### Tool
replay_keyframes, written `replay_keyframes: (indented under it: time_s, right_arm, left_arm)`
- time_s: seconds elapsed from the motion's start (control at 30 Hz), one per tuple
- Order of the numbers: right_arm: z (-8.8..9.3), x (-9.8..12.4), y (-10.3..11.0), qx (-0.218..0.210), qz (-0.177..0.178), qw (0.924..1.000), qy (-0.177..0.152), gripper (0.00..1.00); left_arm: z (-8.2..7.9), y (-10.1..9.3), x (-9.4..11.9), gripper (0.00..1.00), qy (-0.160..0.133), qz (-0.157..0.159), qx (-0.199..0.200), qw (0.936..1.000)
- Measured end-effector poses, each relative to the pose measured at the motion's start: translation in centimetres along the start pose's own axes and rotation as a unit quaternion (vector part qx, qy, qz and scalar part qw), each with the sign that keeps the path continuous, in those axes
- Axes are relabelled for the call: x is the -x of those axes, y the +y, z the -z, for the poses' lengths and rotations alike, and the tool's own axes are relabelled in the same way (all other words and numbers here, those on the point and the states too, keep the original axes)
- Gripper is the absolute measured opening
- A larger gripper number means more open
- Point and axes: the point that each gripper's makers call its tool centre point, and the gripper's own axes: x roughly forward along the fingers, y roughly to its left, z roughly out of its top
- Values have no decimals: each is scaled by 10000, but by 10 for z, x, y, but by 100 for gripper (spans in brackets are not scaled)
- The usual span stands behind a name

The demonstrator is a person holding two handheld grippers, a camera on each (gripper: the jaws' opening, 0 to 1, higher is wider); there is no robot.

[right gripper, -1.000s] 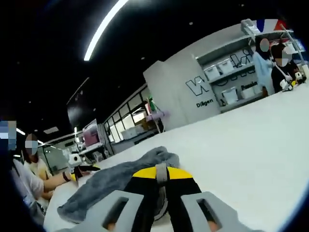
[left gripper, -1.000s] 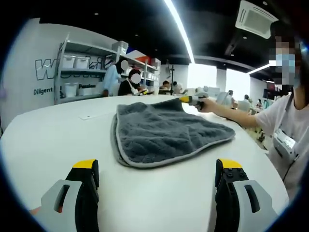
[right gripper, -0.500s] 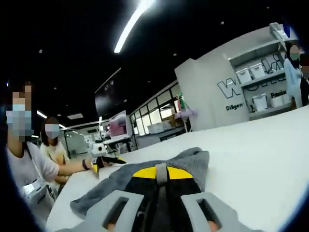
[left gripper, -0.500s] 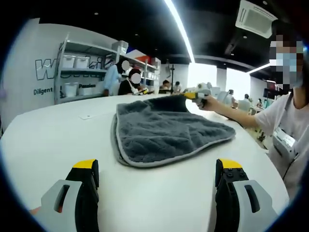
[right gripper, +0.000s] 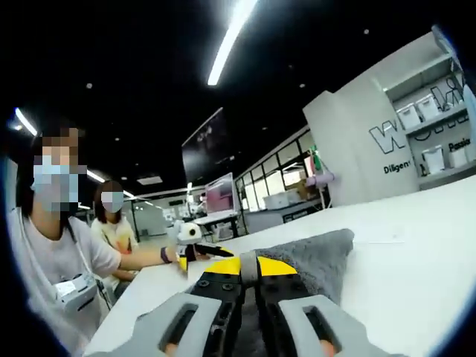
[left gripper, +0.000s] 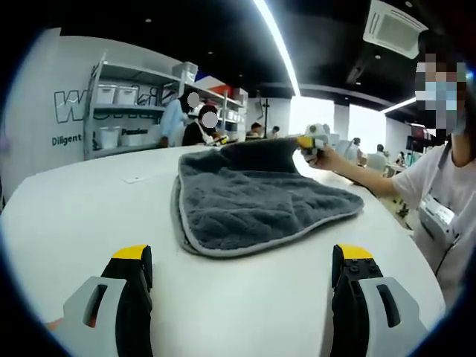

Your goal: Fold the towel on the table until its edges align and the towel forms a compact rectangular stack.

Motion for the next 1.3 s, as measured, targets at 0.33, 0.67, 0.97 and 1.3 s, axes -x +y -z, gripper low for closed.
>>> replay_keyframes:
  time_s: [0.33, 0.67, 0.97, 1.3]
  right_arm:
    - [4, -11, 15, 122, -432, 9988, 209, 1]
    - [7, -19, 36, 215, -920, 9949, 355, 1]
    - [29, -32, 60, 111, -1359, 9881, 717, 1]
    - [51, -41, 88, 132, -1867, 9759, 1122, 1]
  left_arm:
    - [0, 1, 0, 99, 21, -5, -13, 10000]
    - [-1, 2, 0, 99, 27, -7, -16, 10000]
    - [-2, 5, 0, 99, 41, -19, -16, 10000]
    - [-1, 5, -1, 99, 62, -27, -33, 10000]
